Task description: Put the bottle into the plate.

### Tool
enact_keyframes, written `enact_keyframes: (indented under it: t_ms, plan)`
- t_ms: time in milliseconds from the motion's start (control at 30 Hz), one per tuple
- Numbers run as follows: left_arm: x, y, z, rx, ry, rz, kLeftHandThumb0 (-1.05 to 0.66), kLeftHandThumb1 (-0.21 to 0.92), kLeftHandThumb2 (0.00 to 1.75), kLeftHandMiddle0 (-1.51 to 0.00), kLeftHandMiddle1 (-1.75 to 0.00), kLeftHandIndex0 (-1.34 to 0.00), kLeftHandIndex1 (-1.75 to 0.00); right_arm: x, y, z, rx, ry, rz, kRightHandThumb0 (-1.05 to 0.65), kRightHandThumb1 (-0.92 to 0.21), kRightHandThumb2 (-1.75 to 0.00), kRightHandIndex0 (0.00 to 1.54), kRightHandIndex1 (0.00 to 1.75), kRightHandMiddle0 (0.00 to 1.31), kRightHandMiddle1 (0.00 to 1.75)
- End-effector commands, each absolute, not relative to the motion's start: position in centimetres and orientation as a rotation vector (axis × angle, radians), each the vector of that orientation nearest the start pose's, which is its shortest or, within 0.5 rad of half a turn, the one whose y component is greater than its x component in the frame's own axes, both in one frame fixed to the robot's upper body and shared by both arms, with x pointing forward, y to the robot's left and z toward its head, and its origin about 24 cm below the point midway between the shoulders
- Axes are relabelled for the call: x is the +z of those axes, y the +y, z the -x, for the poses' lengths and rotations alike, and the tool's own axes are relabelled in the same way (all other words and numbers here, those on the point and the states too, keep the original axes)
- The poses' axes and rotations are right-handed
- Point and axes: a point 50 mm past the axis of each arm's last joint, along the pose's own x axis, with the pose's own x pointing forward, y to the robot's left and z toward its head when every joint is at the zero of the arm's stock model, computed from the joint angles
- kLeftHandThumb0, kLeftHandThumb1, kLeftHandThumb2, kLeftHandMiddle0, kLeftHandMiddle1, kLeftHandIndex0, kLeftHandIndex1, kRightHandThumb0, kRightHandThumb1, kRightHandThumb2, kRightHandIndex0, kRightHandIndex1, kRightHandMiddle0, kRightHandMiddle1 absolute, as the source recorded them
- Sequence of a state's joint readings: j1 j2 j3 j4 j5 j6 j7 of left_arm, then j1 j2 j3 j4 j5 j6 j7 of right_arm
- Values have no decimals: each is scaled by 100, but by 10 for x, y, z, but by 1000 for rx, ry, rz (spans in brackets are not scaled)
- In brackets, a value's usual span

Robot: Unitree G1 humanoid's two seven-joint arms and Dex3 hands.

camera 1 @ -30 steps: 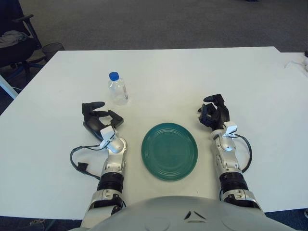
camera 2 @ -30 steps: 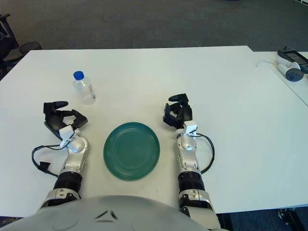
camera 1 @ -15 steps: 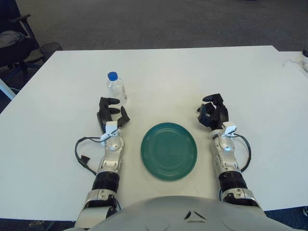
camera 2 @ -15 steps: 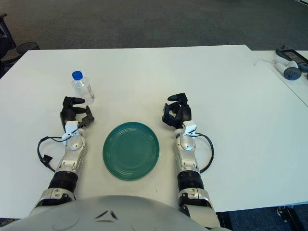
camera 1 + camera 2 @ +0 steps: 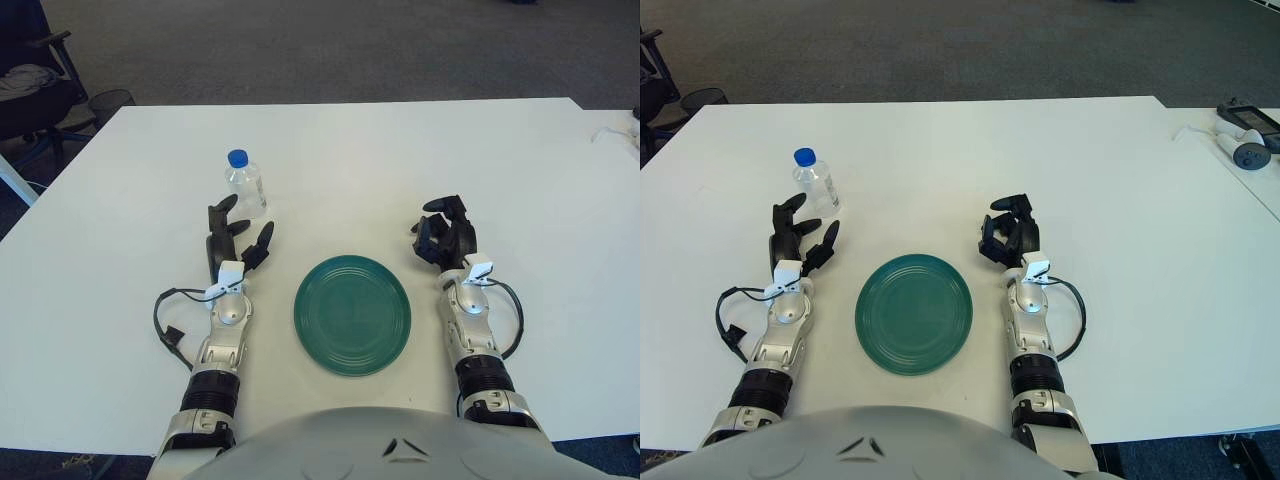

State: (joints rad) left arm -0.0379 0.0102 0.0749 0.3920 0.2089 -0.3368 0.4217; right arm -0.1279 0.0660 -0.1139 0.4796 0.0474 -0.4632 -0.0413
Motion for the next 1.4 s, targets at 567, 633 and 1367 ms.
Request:
enact_keyframes:
  t_ms: [567,633,1367]
  plan:
    - [-19,184,-236,552,65,-210,-105,89,11,0,0,0,0,-15,-156,-256,-148,-5,-129,0,-50,-111,49,171,25,175]
    - [-19,184,-236,562,65,-213,-105,89,11,0,0,0,0,-15,-156,-257,-147,-5,-127,0,-50,-111,49,171,25,175]
    - [-16,197,-263,579,119,-199,-105,89,10,0,0,0,0,-15,-157,-258,-157,7,-86,0,-48,-112,52,169,26,175]
